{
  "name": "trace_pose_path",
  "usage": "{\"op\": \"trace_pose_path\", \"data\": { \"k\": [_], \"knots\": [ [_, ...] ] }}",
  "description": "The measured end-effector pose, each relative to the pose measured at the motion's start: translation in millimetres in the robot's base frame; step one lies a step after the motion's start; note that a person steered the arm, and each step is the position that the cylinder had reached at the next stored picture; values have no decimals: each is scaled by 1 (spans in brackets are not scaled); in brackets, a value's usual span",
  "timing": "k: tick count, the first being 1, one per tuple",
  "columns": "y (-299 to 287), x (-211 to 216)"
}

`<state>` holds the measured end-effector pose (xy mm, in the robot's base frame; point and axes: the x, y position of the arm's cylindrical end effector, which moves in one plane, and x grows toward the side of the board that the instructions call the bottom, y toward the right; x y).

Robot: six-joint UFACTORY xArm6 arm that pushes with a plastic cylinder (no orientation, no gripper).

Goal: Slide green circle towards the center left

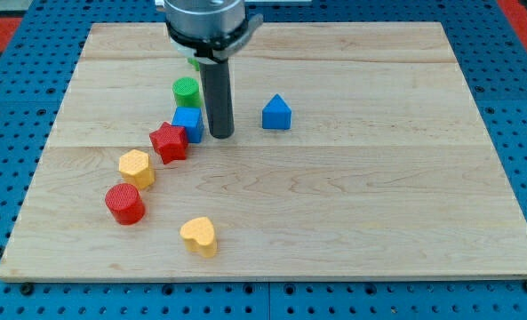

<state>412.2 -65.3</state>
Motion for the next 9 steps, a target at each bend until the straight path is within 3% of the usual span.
{"op": "trace_pose_path", "data": {
  "k": [2,4,5,9],
  "knots": [
    [-36,-26],
    [20,-53],
    [-18,-60],
    [-61,-74]
  ]
}}
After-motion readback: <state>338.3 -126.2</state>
